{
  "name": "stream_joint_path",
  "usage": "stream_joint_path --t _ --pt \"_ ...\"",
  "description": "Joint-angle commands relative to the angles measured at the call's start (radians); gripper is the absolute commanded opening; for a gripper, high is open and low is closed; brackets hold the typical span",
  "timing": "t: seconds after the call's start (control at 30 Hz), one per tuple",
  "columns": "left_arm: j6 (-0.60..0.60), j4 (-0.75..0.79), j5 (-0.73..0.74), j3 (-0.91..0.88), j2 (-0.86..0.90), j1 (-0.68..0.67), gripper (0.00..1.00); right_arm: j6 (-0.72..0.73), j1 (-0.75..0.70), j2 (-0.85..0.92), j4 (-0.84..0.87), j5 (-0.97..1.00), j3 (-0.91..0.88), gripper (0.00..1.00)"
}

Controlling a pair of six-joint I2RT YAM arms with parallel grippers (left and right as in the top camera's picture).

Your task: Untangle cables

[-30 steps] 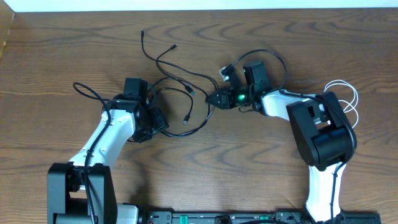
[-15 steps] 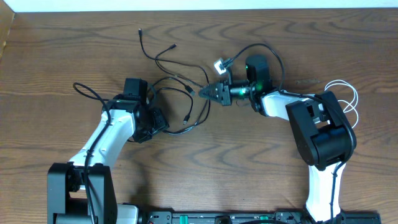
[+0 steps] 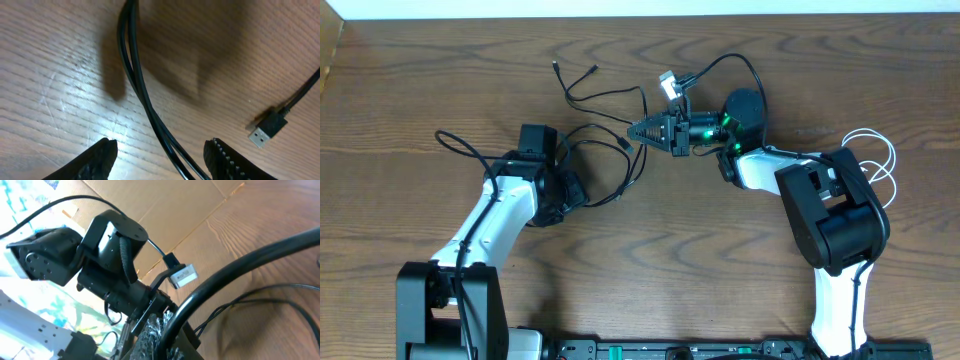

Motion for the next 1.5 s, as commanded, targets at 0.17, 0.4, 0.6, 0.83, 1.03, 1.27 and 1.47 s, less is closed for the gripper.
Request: stream_joint_path --t 0.17,0.4,0.6,0.83,1.03,1.27,1.47 --pt "-0.032 0.020 -0.039 -0.039 0.003 0.003 0.59 0.035 0.010 -0.006 -0.026 0.022 0.003 0.02" --pt "-0.075 0.064 0.200 -0.036 0.002 0.027 0.55 -0.018 0.010 -0.006 -0.113 0.036 0.003 0.01" --pt "-0.109 0.054 0.205 -0.038 0.002 0.026 0.48 -0.024 0.011 -0.006 -0.126 0.038 0.003 0.01" --pt "-0.138 0.040 0.194 -0.085 0.002 0.025 0.42 -0.024 0.011 -0.006 -0.126 0.039 0.003 0.02" --pt "-0.137 0.049 0.194 -0.090 0.002 0.025 0.28 -0.024 0.011 -0.006 -0.126 0.038 0.003 0.02" --pt "-0.141 0.071 0.221 -0.090 0.002 0.026 0.34 -0.024 0.011 -0.006 -0.126 0.038 0.003 0.01" --pt "-0.142 0.071 0.309 -0.090 0.002 0.069 0.34 -0.024 0.011 -0.006 -0.126 0.038 0.003 0.01"
